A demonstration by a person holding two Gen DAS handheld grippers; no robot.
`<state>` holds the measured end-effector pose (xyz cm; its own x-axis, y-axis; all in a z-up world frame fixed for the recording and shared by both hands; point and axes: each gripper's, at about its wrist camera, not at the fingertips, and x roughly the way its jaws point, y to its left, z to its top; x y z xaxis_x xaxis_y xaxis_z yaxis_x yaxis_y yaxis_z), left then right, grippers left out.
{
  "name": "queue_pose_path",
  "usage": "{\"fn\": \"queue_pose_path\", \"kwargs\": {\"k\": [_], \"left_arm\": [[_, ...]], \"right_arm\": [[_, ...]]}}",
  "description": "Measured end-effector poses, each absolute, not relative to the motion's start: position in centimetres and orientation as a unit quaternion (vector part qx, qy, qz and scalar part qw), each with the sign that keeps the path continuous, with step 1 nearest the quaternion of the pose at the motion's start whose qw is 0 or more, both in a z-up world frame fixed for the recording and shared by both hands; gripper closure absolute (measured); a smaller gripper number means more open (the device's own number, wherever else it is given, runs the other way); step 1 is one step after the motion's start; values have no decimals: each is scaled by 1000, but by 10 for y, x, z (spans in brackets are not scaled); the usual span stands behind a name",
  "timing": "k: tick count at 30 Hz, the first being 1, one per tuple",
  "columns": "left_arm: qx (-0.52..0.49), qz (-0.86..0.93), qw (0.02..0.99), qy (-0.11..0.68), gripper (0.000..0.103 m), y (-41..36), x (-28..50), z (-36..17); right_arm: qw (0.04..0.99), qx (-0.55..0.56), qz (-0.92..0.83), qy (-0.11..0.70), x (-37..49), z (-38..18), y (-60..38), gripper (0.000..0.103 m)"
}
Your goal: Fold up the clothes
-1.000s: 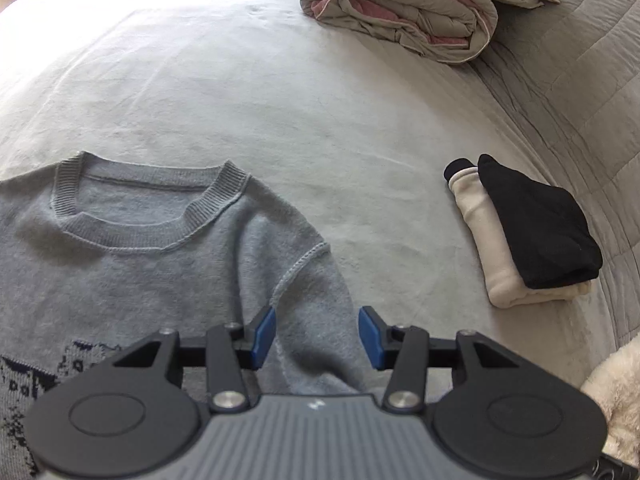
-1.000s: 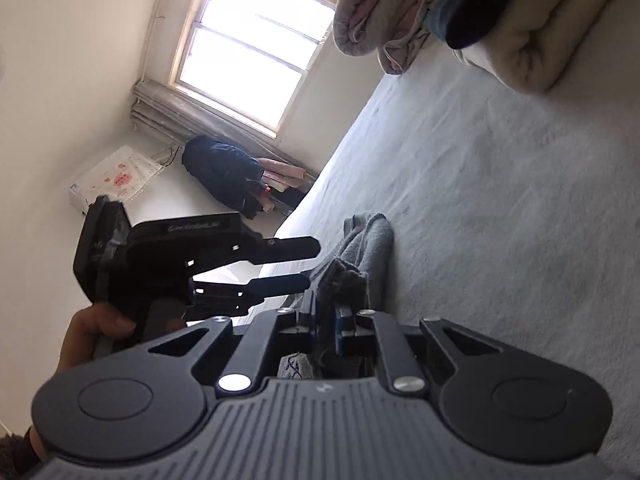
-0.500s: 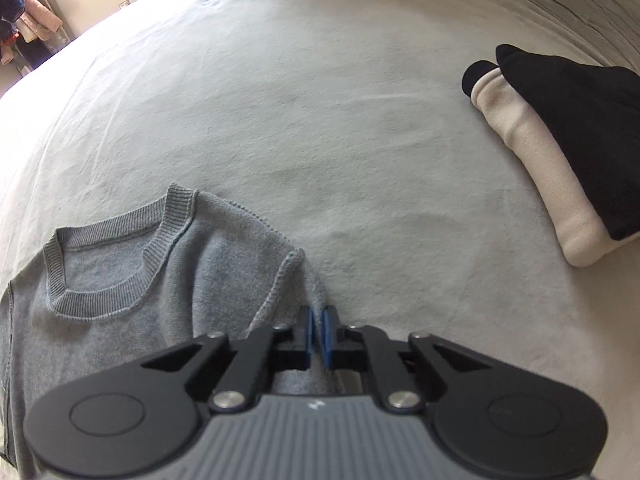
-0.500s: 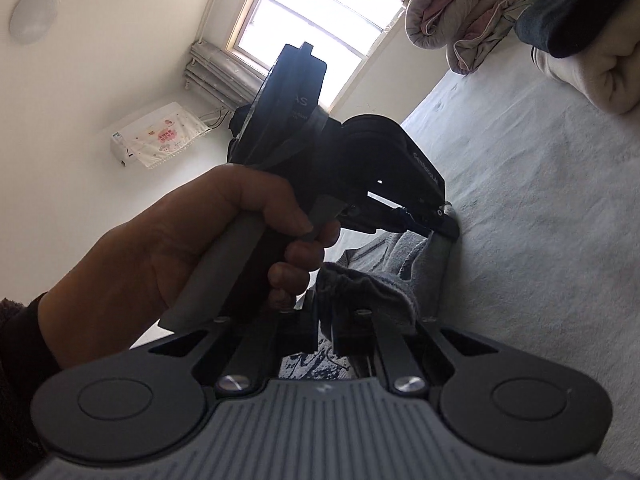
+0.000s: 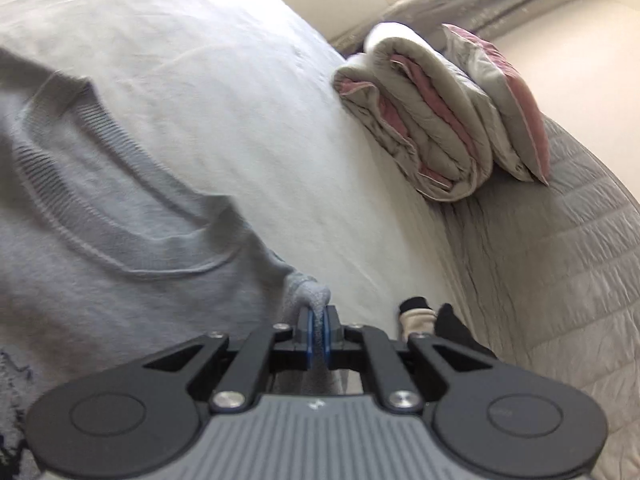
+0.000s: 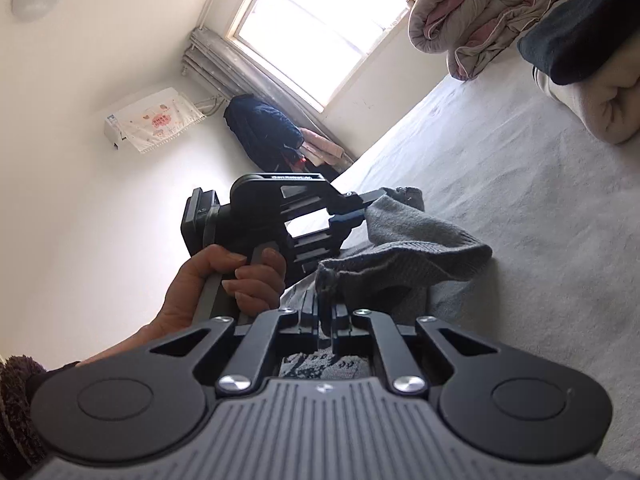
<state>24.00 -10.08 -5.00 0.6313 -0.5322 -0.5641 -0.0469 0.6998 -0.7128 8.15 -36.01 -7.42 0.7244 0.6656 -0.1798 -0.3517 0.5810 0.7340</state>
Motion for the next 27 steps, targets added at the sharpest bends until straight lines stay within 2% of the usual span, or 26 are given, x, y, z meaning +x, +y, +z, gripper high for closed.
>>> {"fn": "queue_pose_path", "kwargs": {"k": [4,8,10,12,13,18,23,27], "left_arm": [[-377,-101,823,413,96,-62,229,-83],[-326,-91,834,435,94,-67,234,-68],[-279,-79,841,456,82,-79,240,-53],[-240,-66,841,481,51,-90,246,-40],[-221,-61,840,491,47,-96,248,-34],[-141,-84,835,525,45,-135,242,-15],[-33,-120,828,546,44,-190,230,-14],[52,-132,827,544,44,-228,220,-18]], "right_arm": [[839,355,297,286,91,-87,-359,95],[807,373,300,345,99,-102,-360,96],[795,381,302,362,103,-106,-362,94],[790,386,312,359,97,-104,-363,89],[790,386,313,358,93,-102,-364,88],[795,386,310,351,87,-97,-363,86],[795,390,316,341,84,-94,-362,71],[795,391,315,341,83,-93,-362,71]]}}
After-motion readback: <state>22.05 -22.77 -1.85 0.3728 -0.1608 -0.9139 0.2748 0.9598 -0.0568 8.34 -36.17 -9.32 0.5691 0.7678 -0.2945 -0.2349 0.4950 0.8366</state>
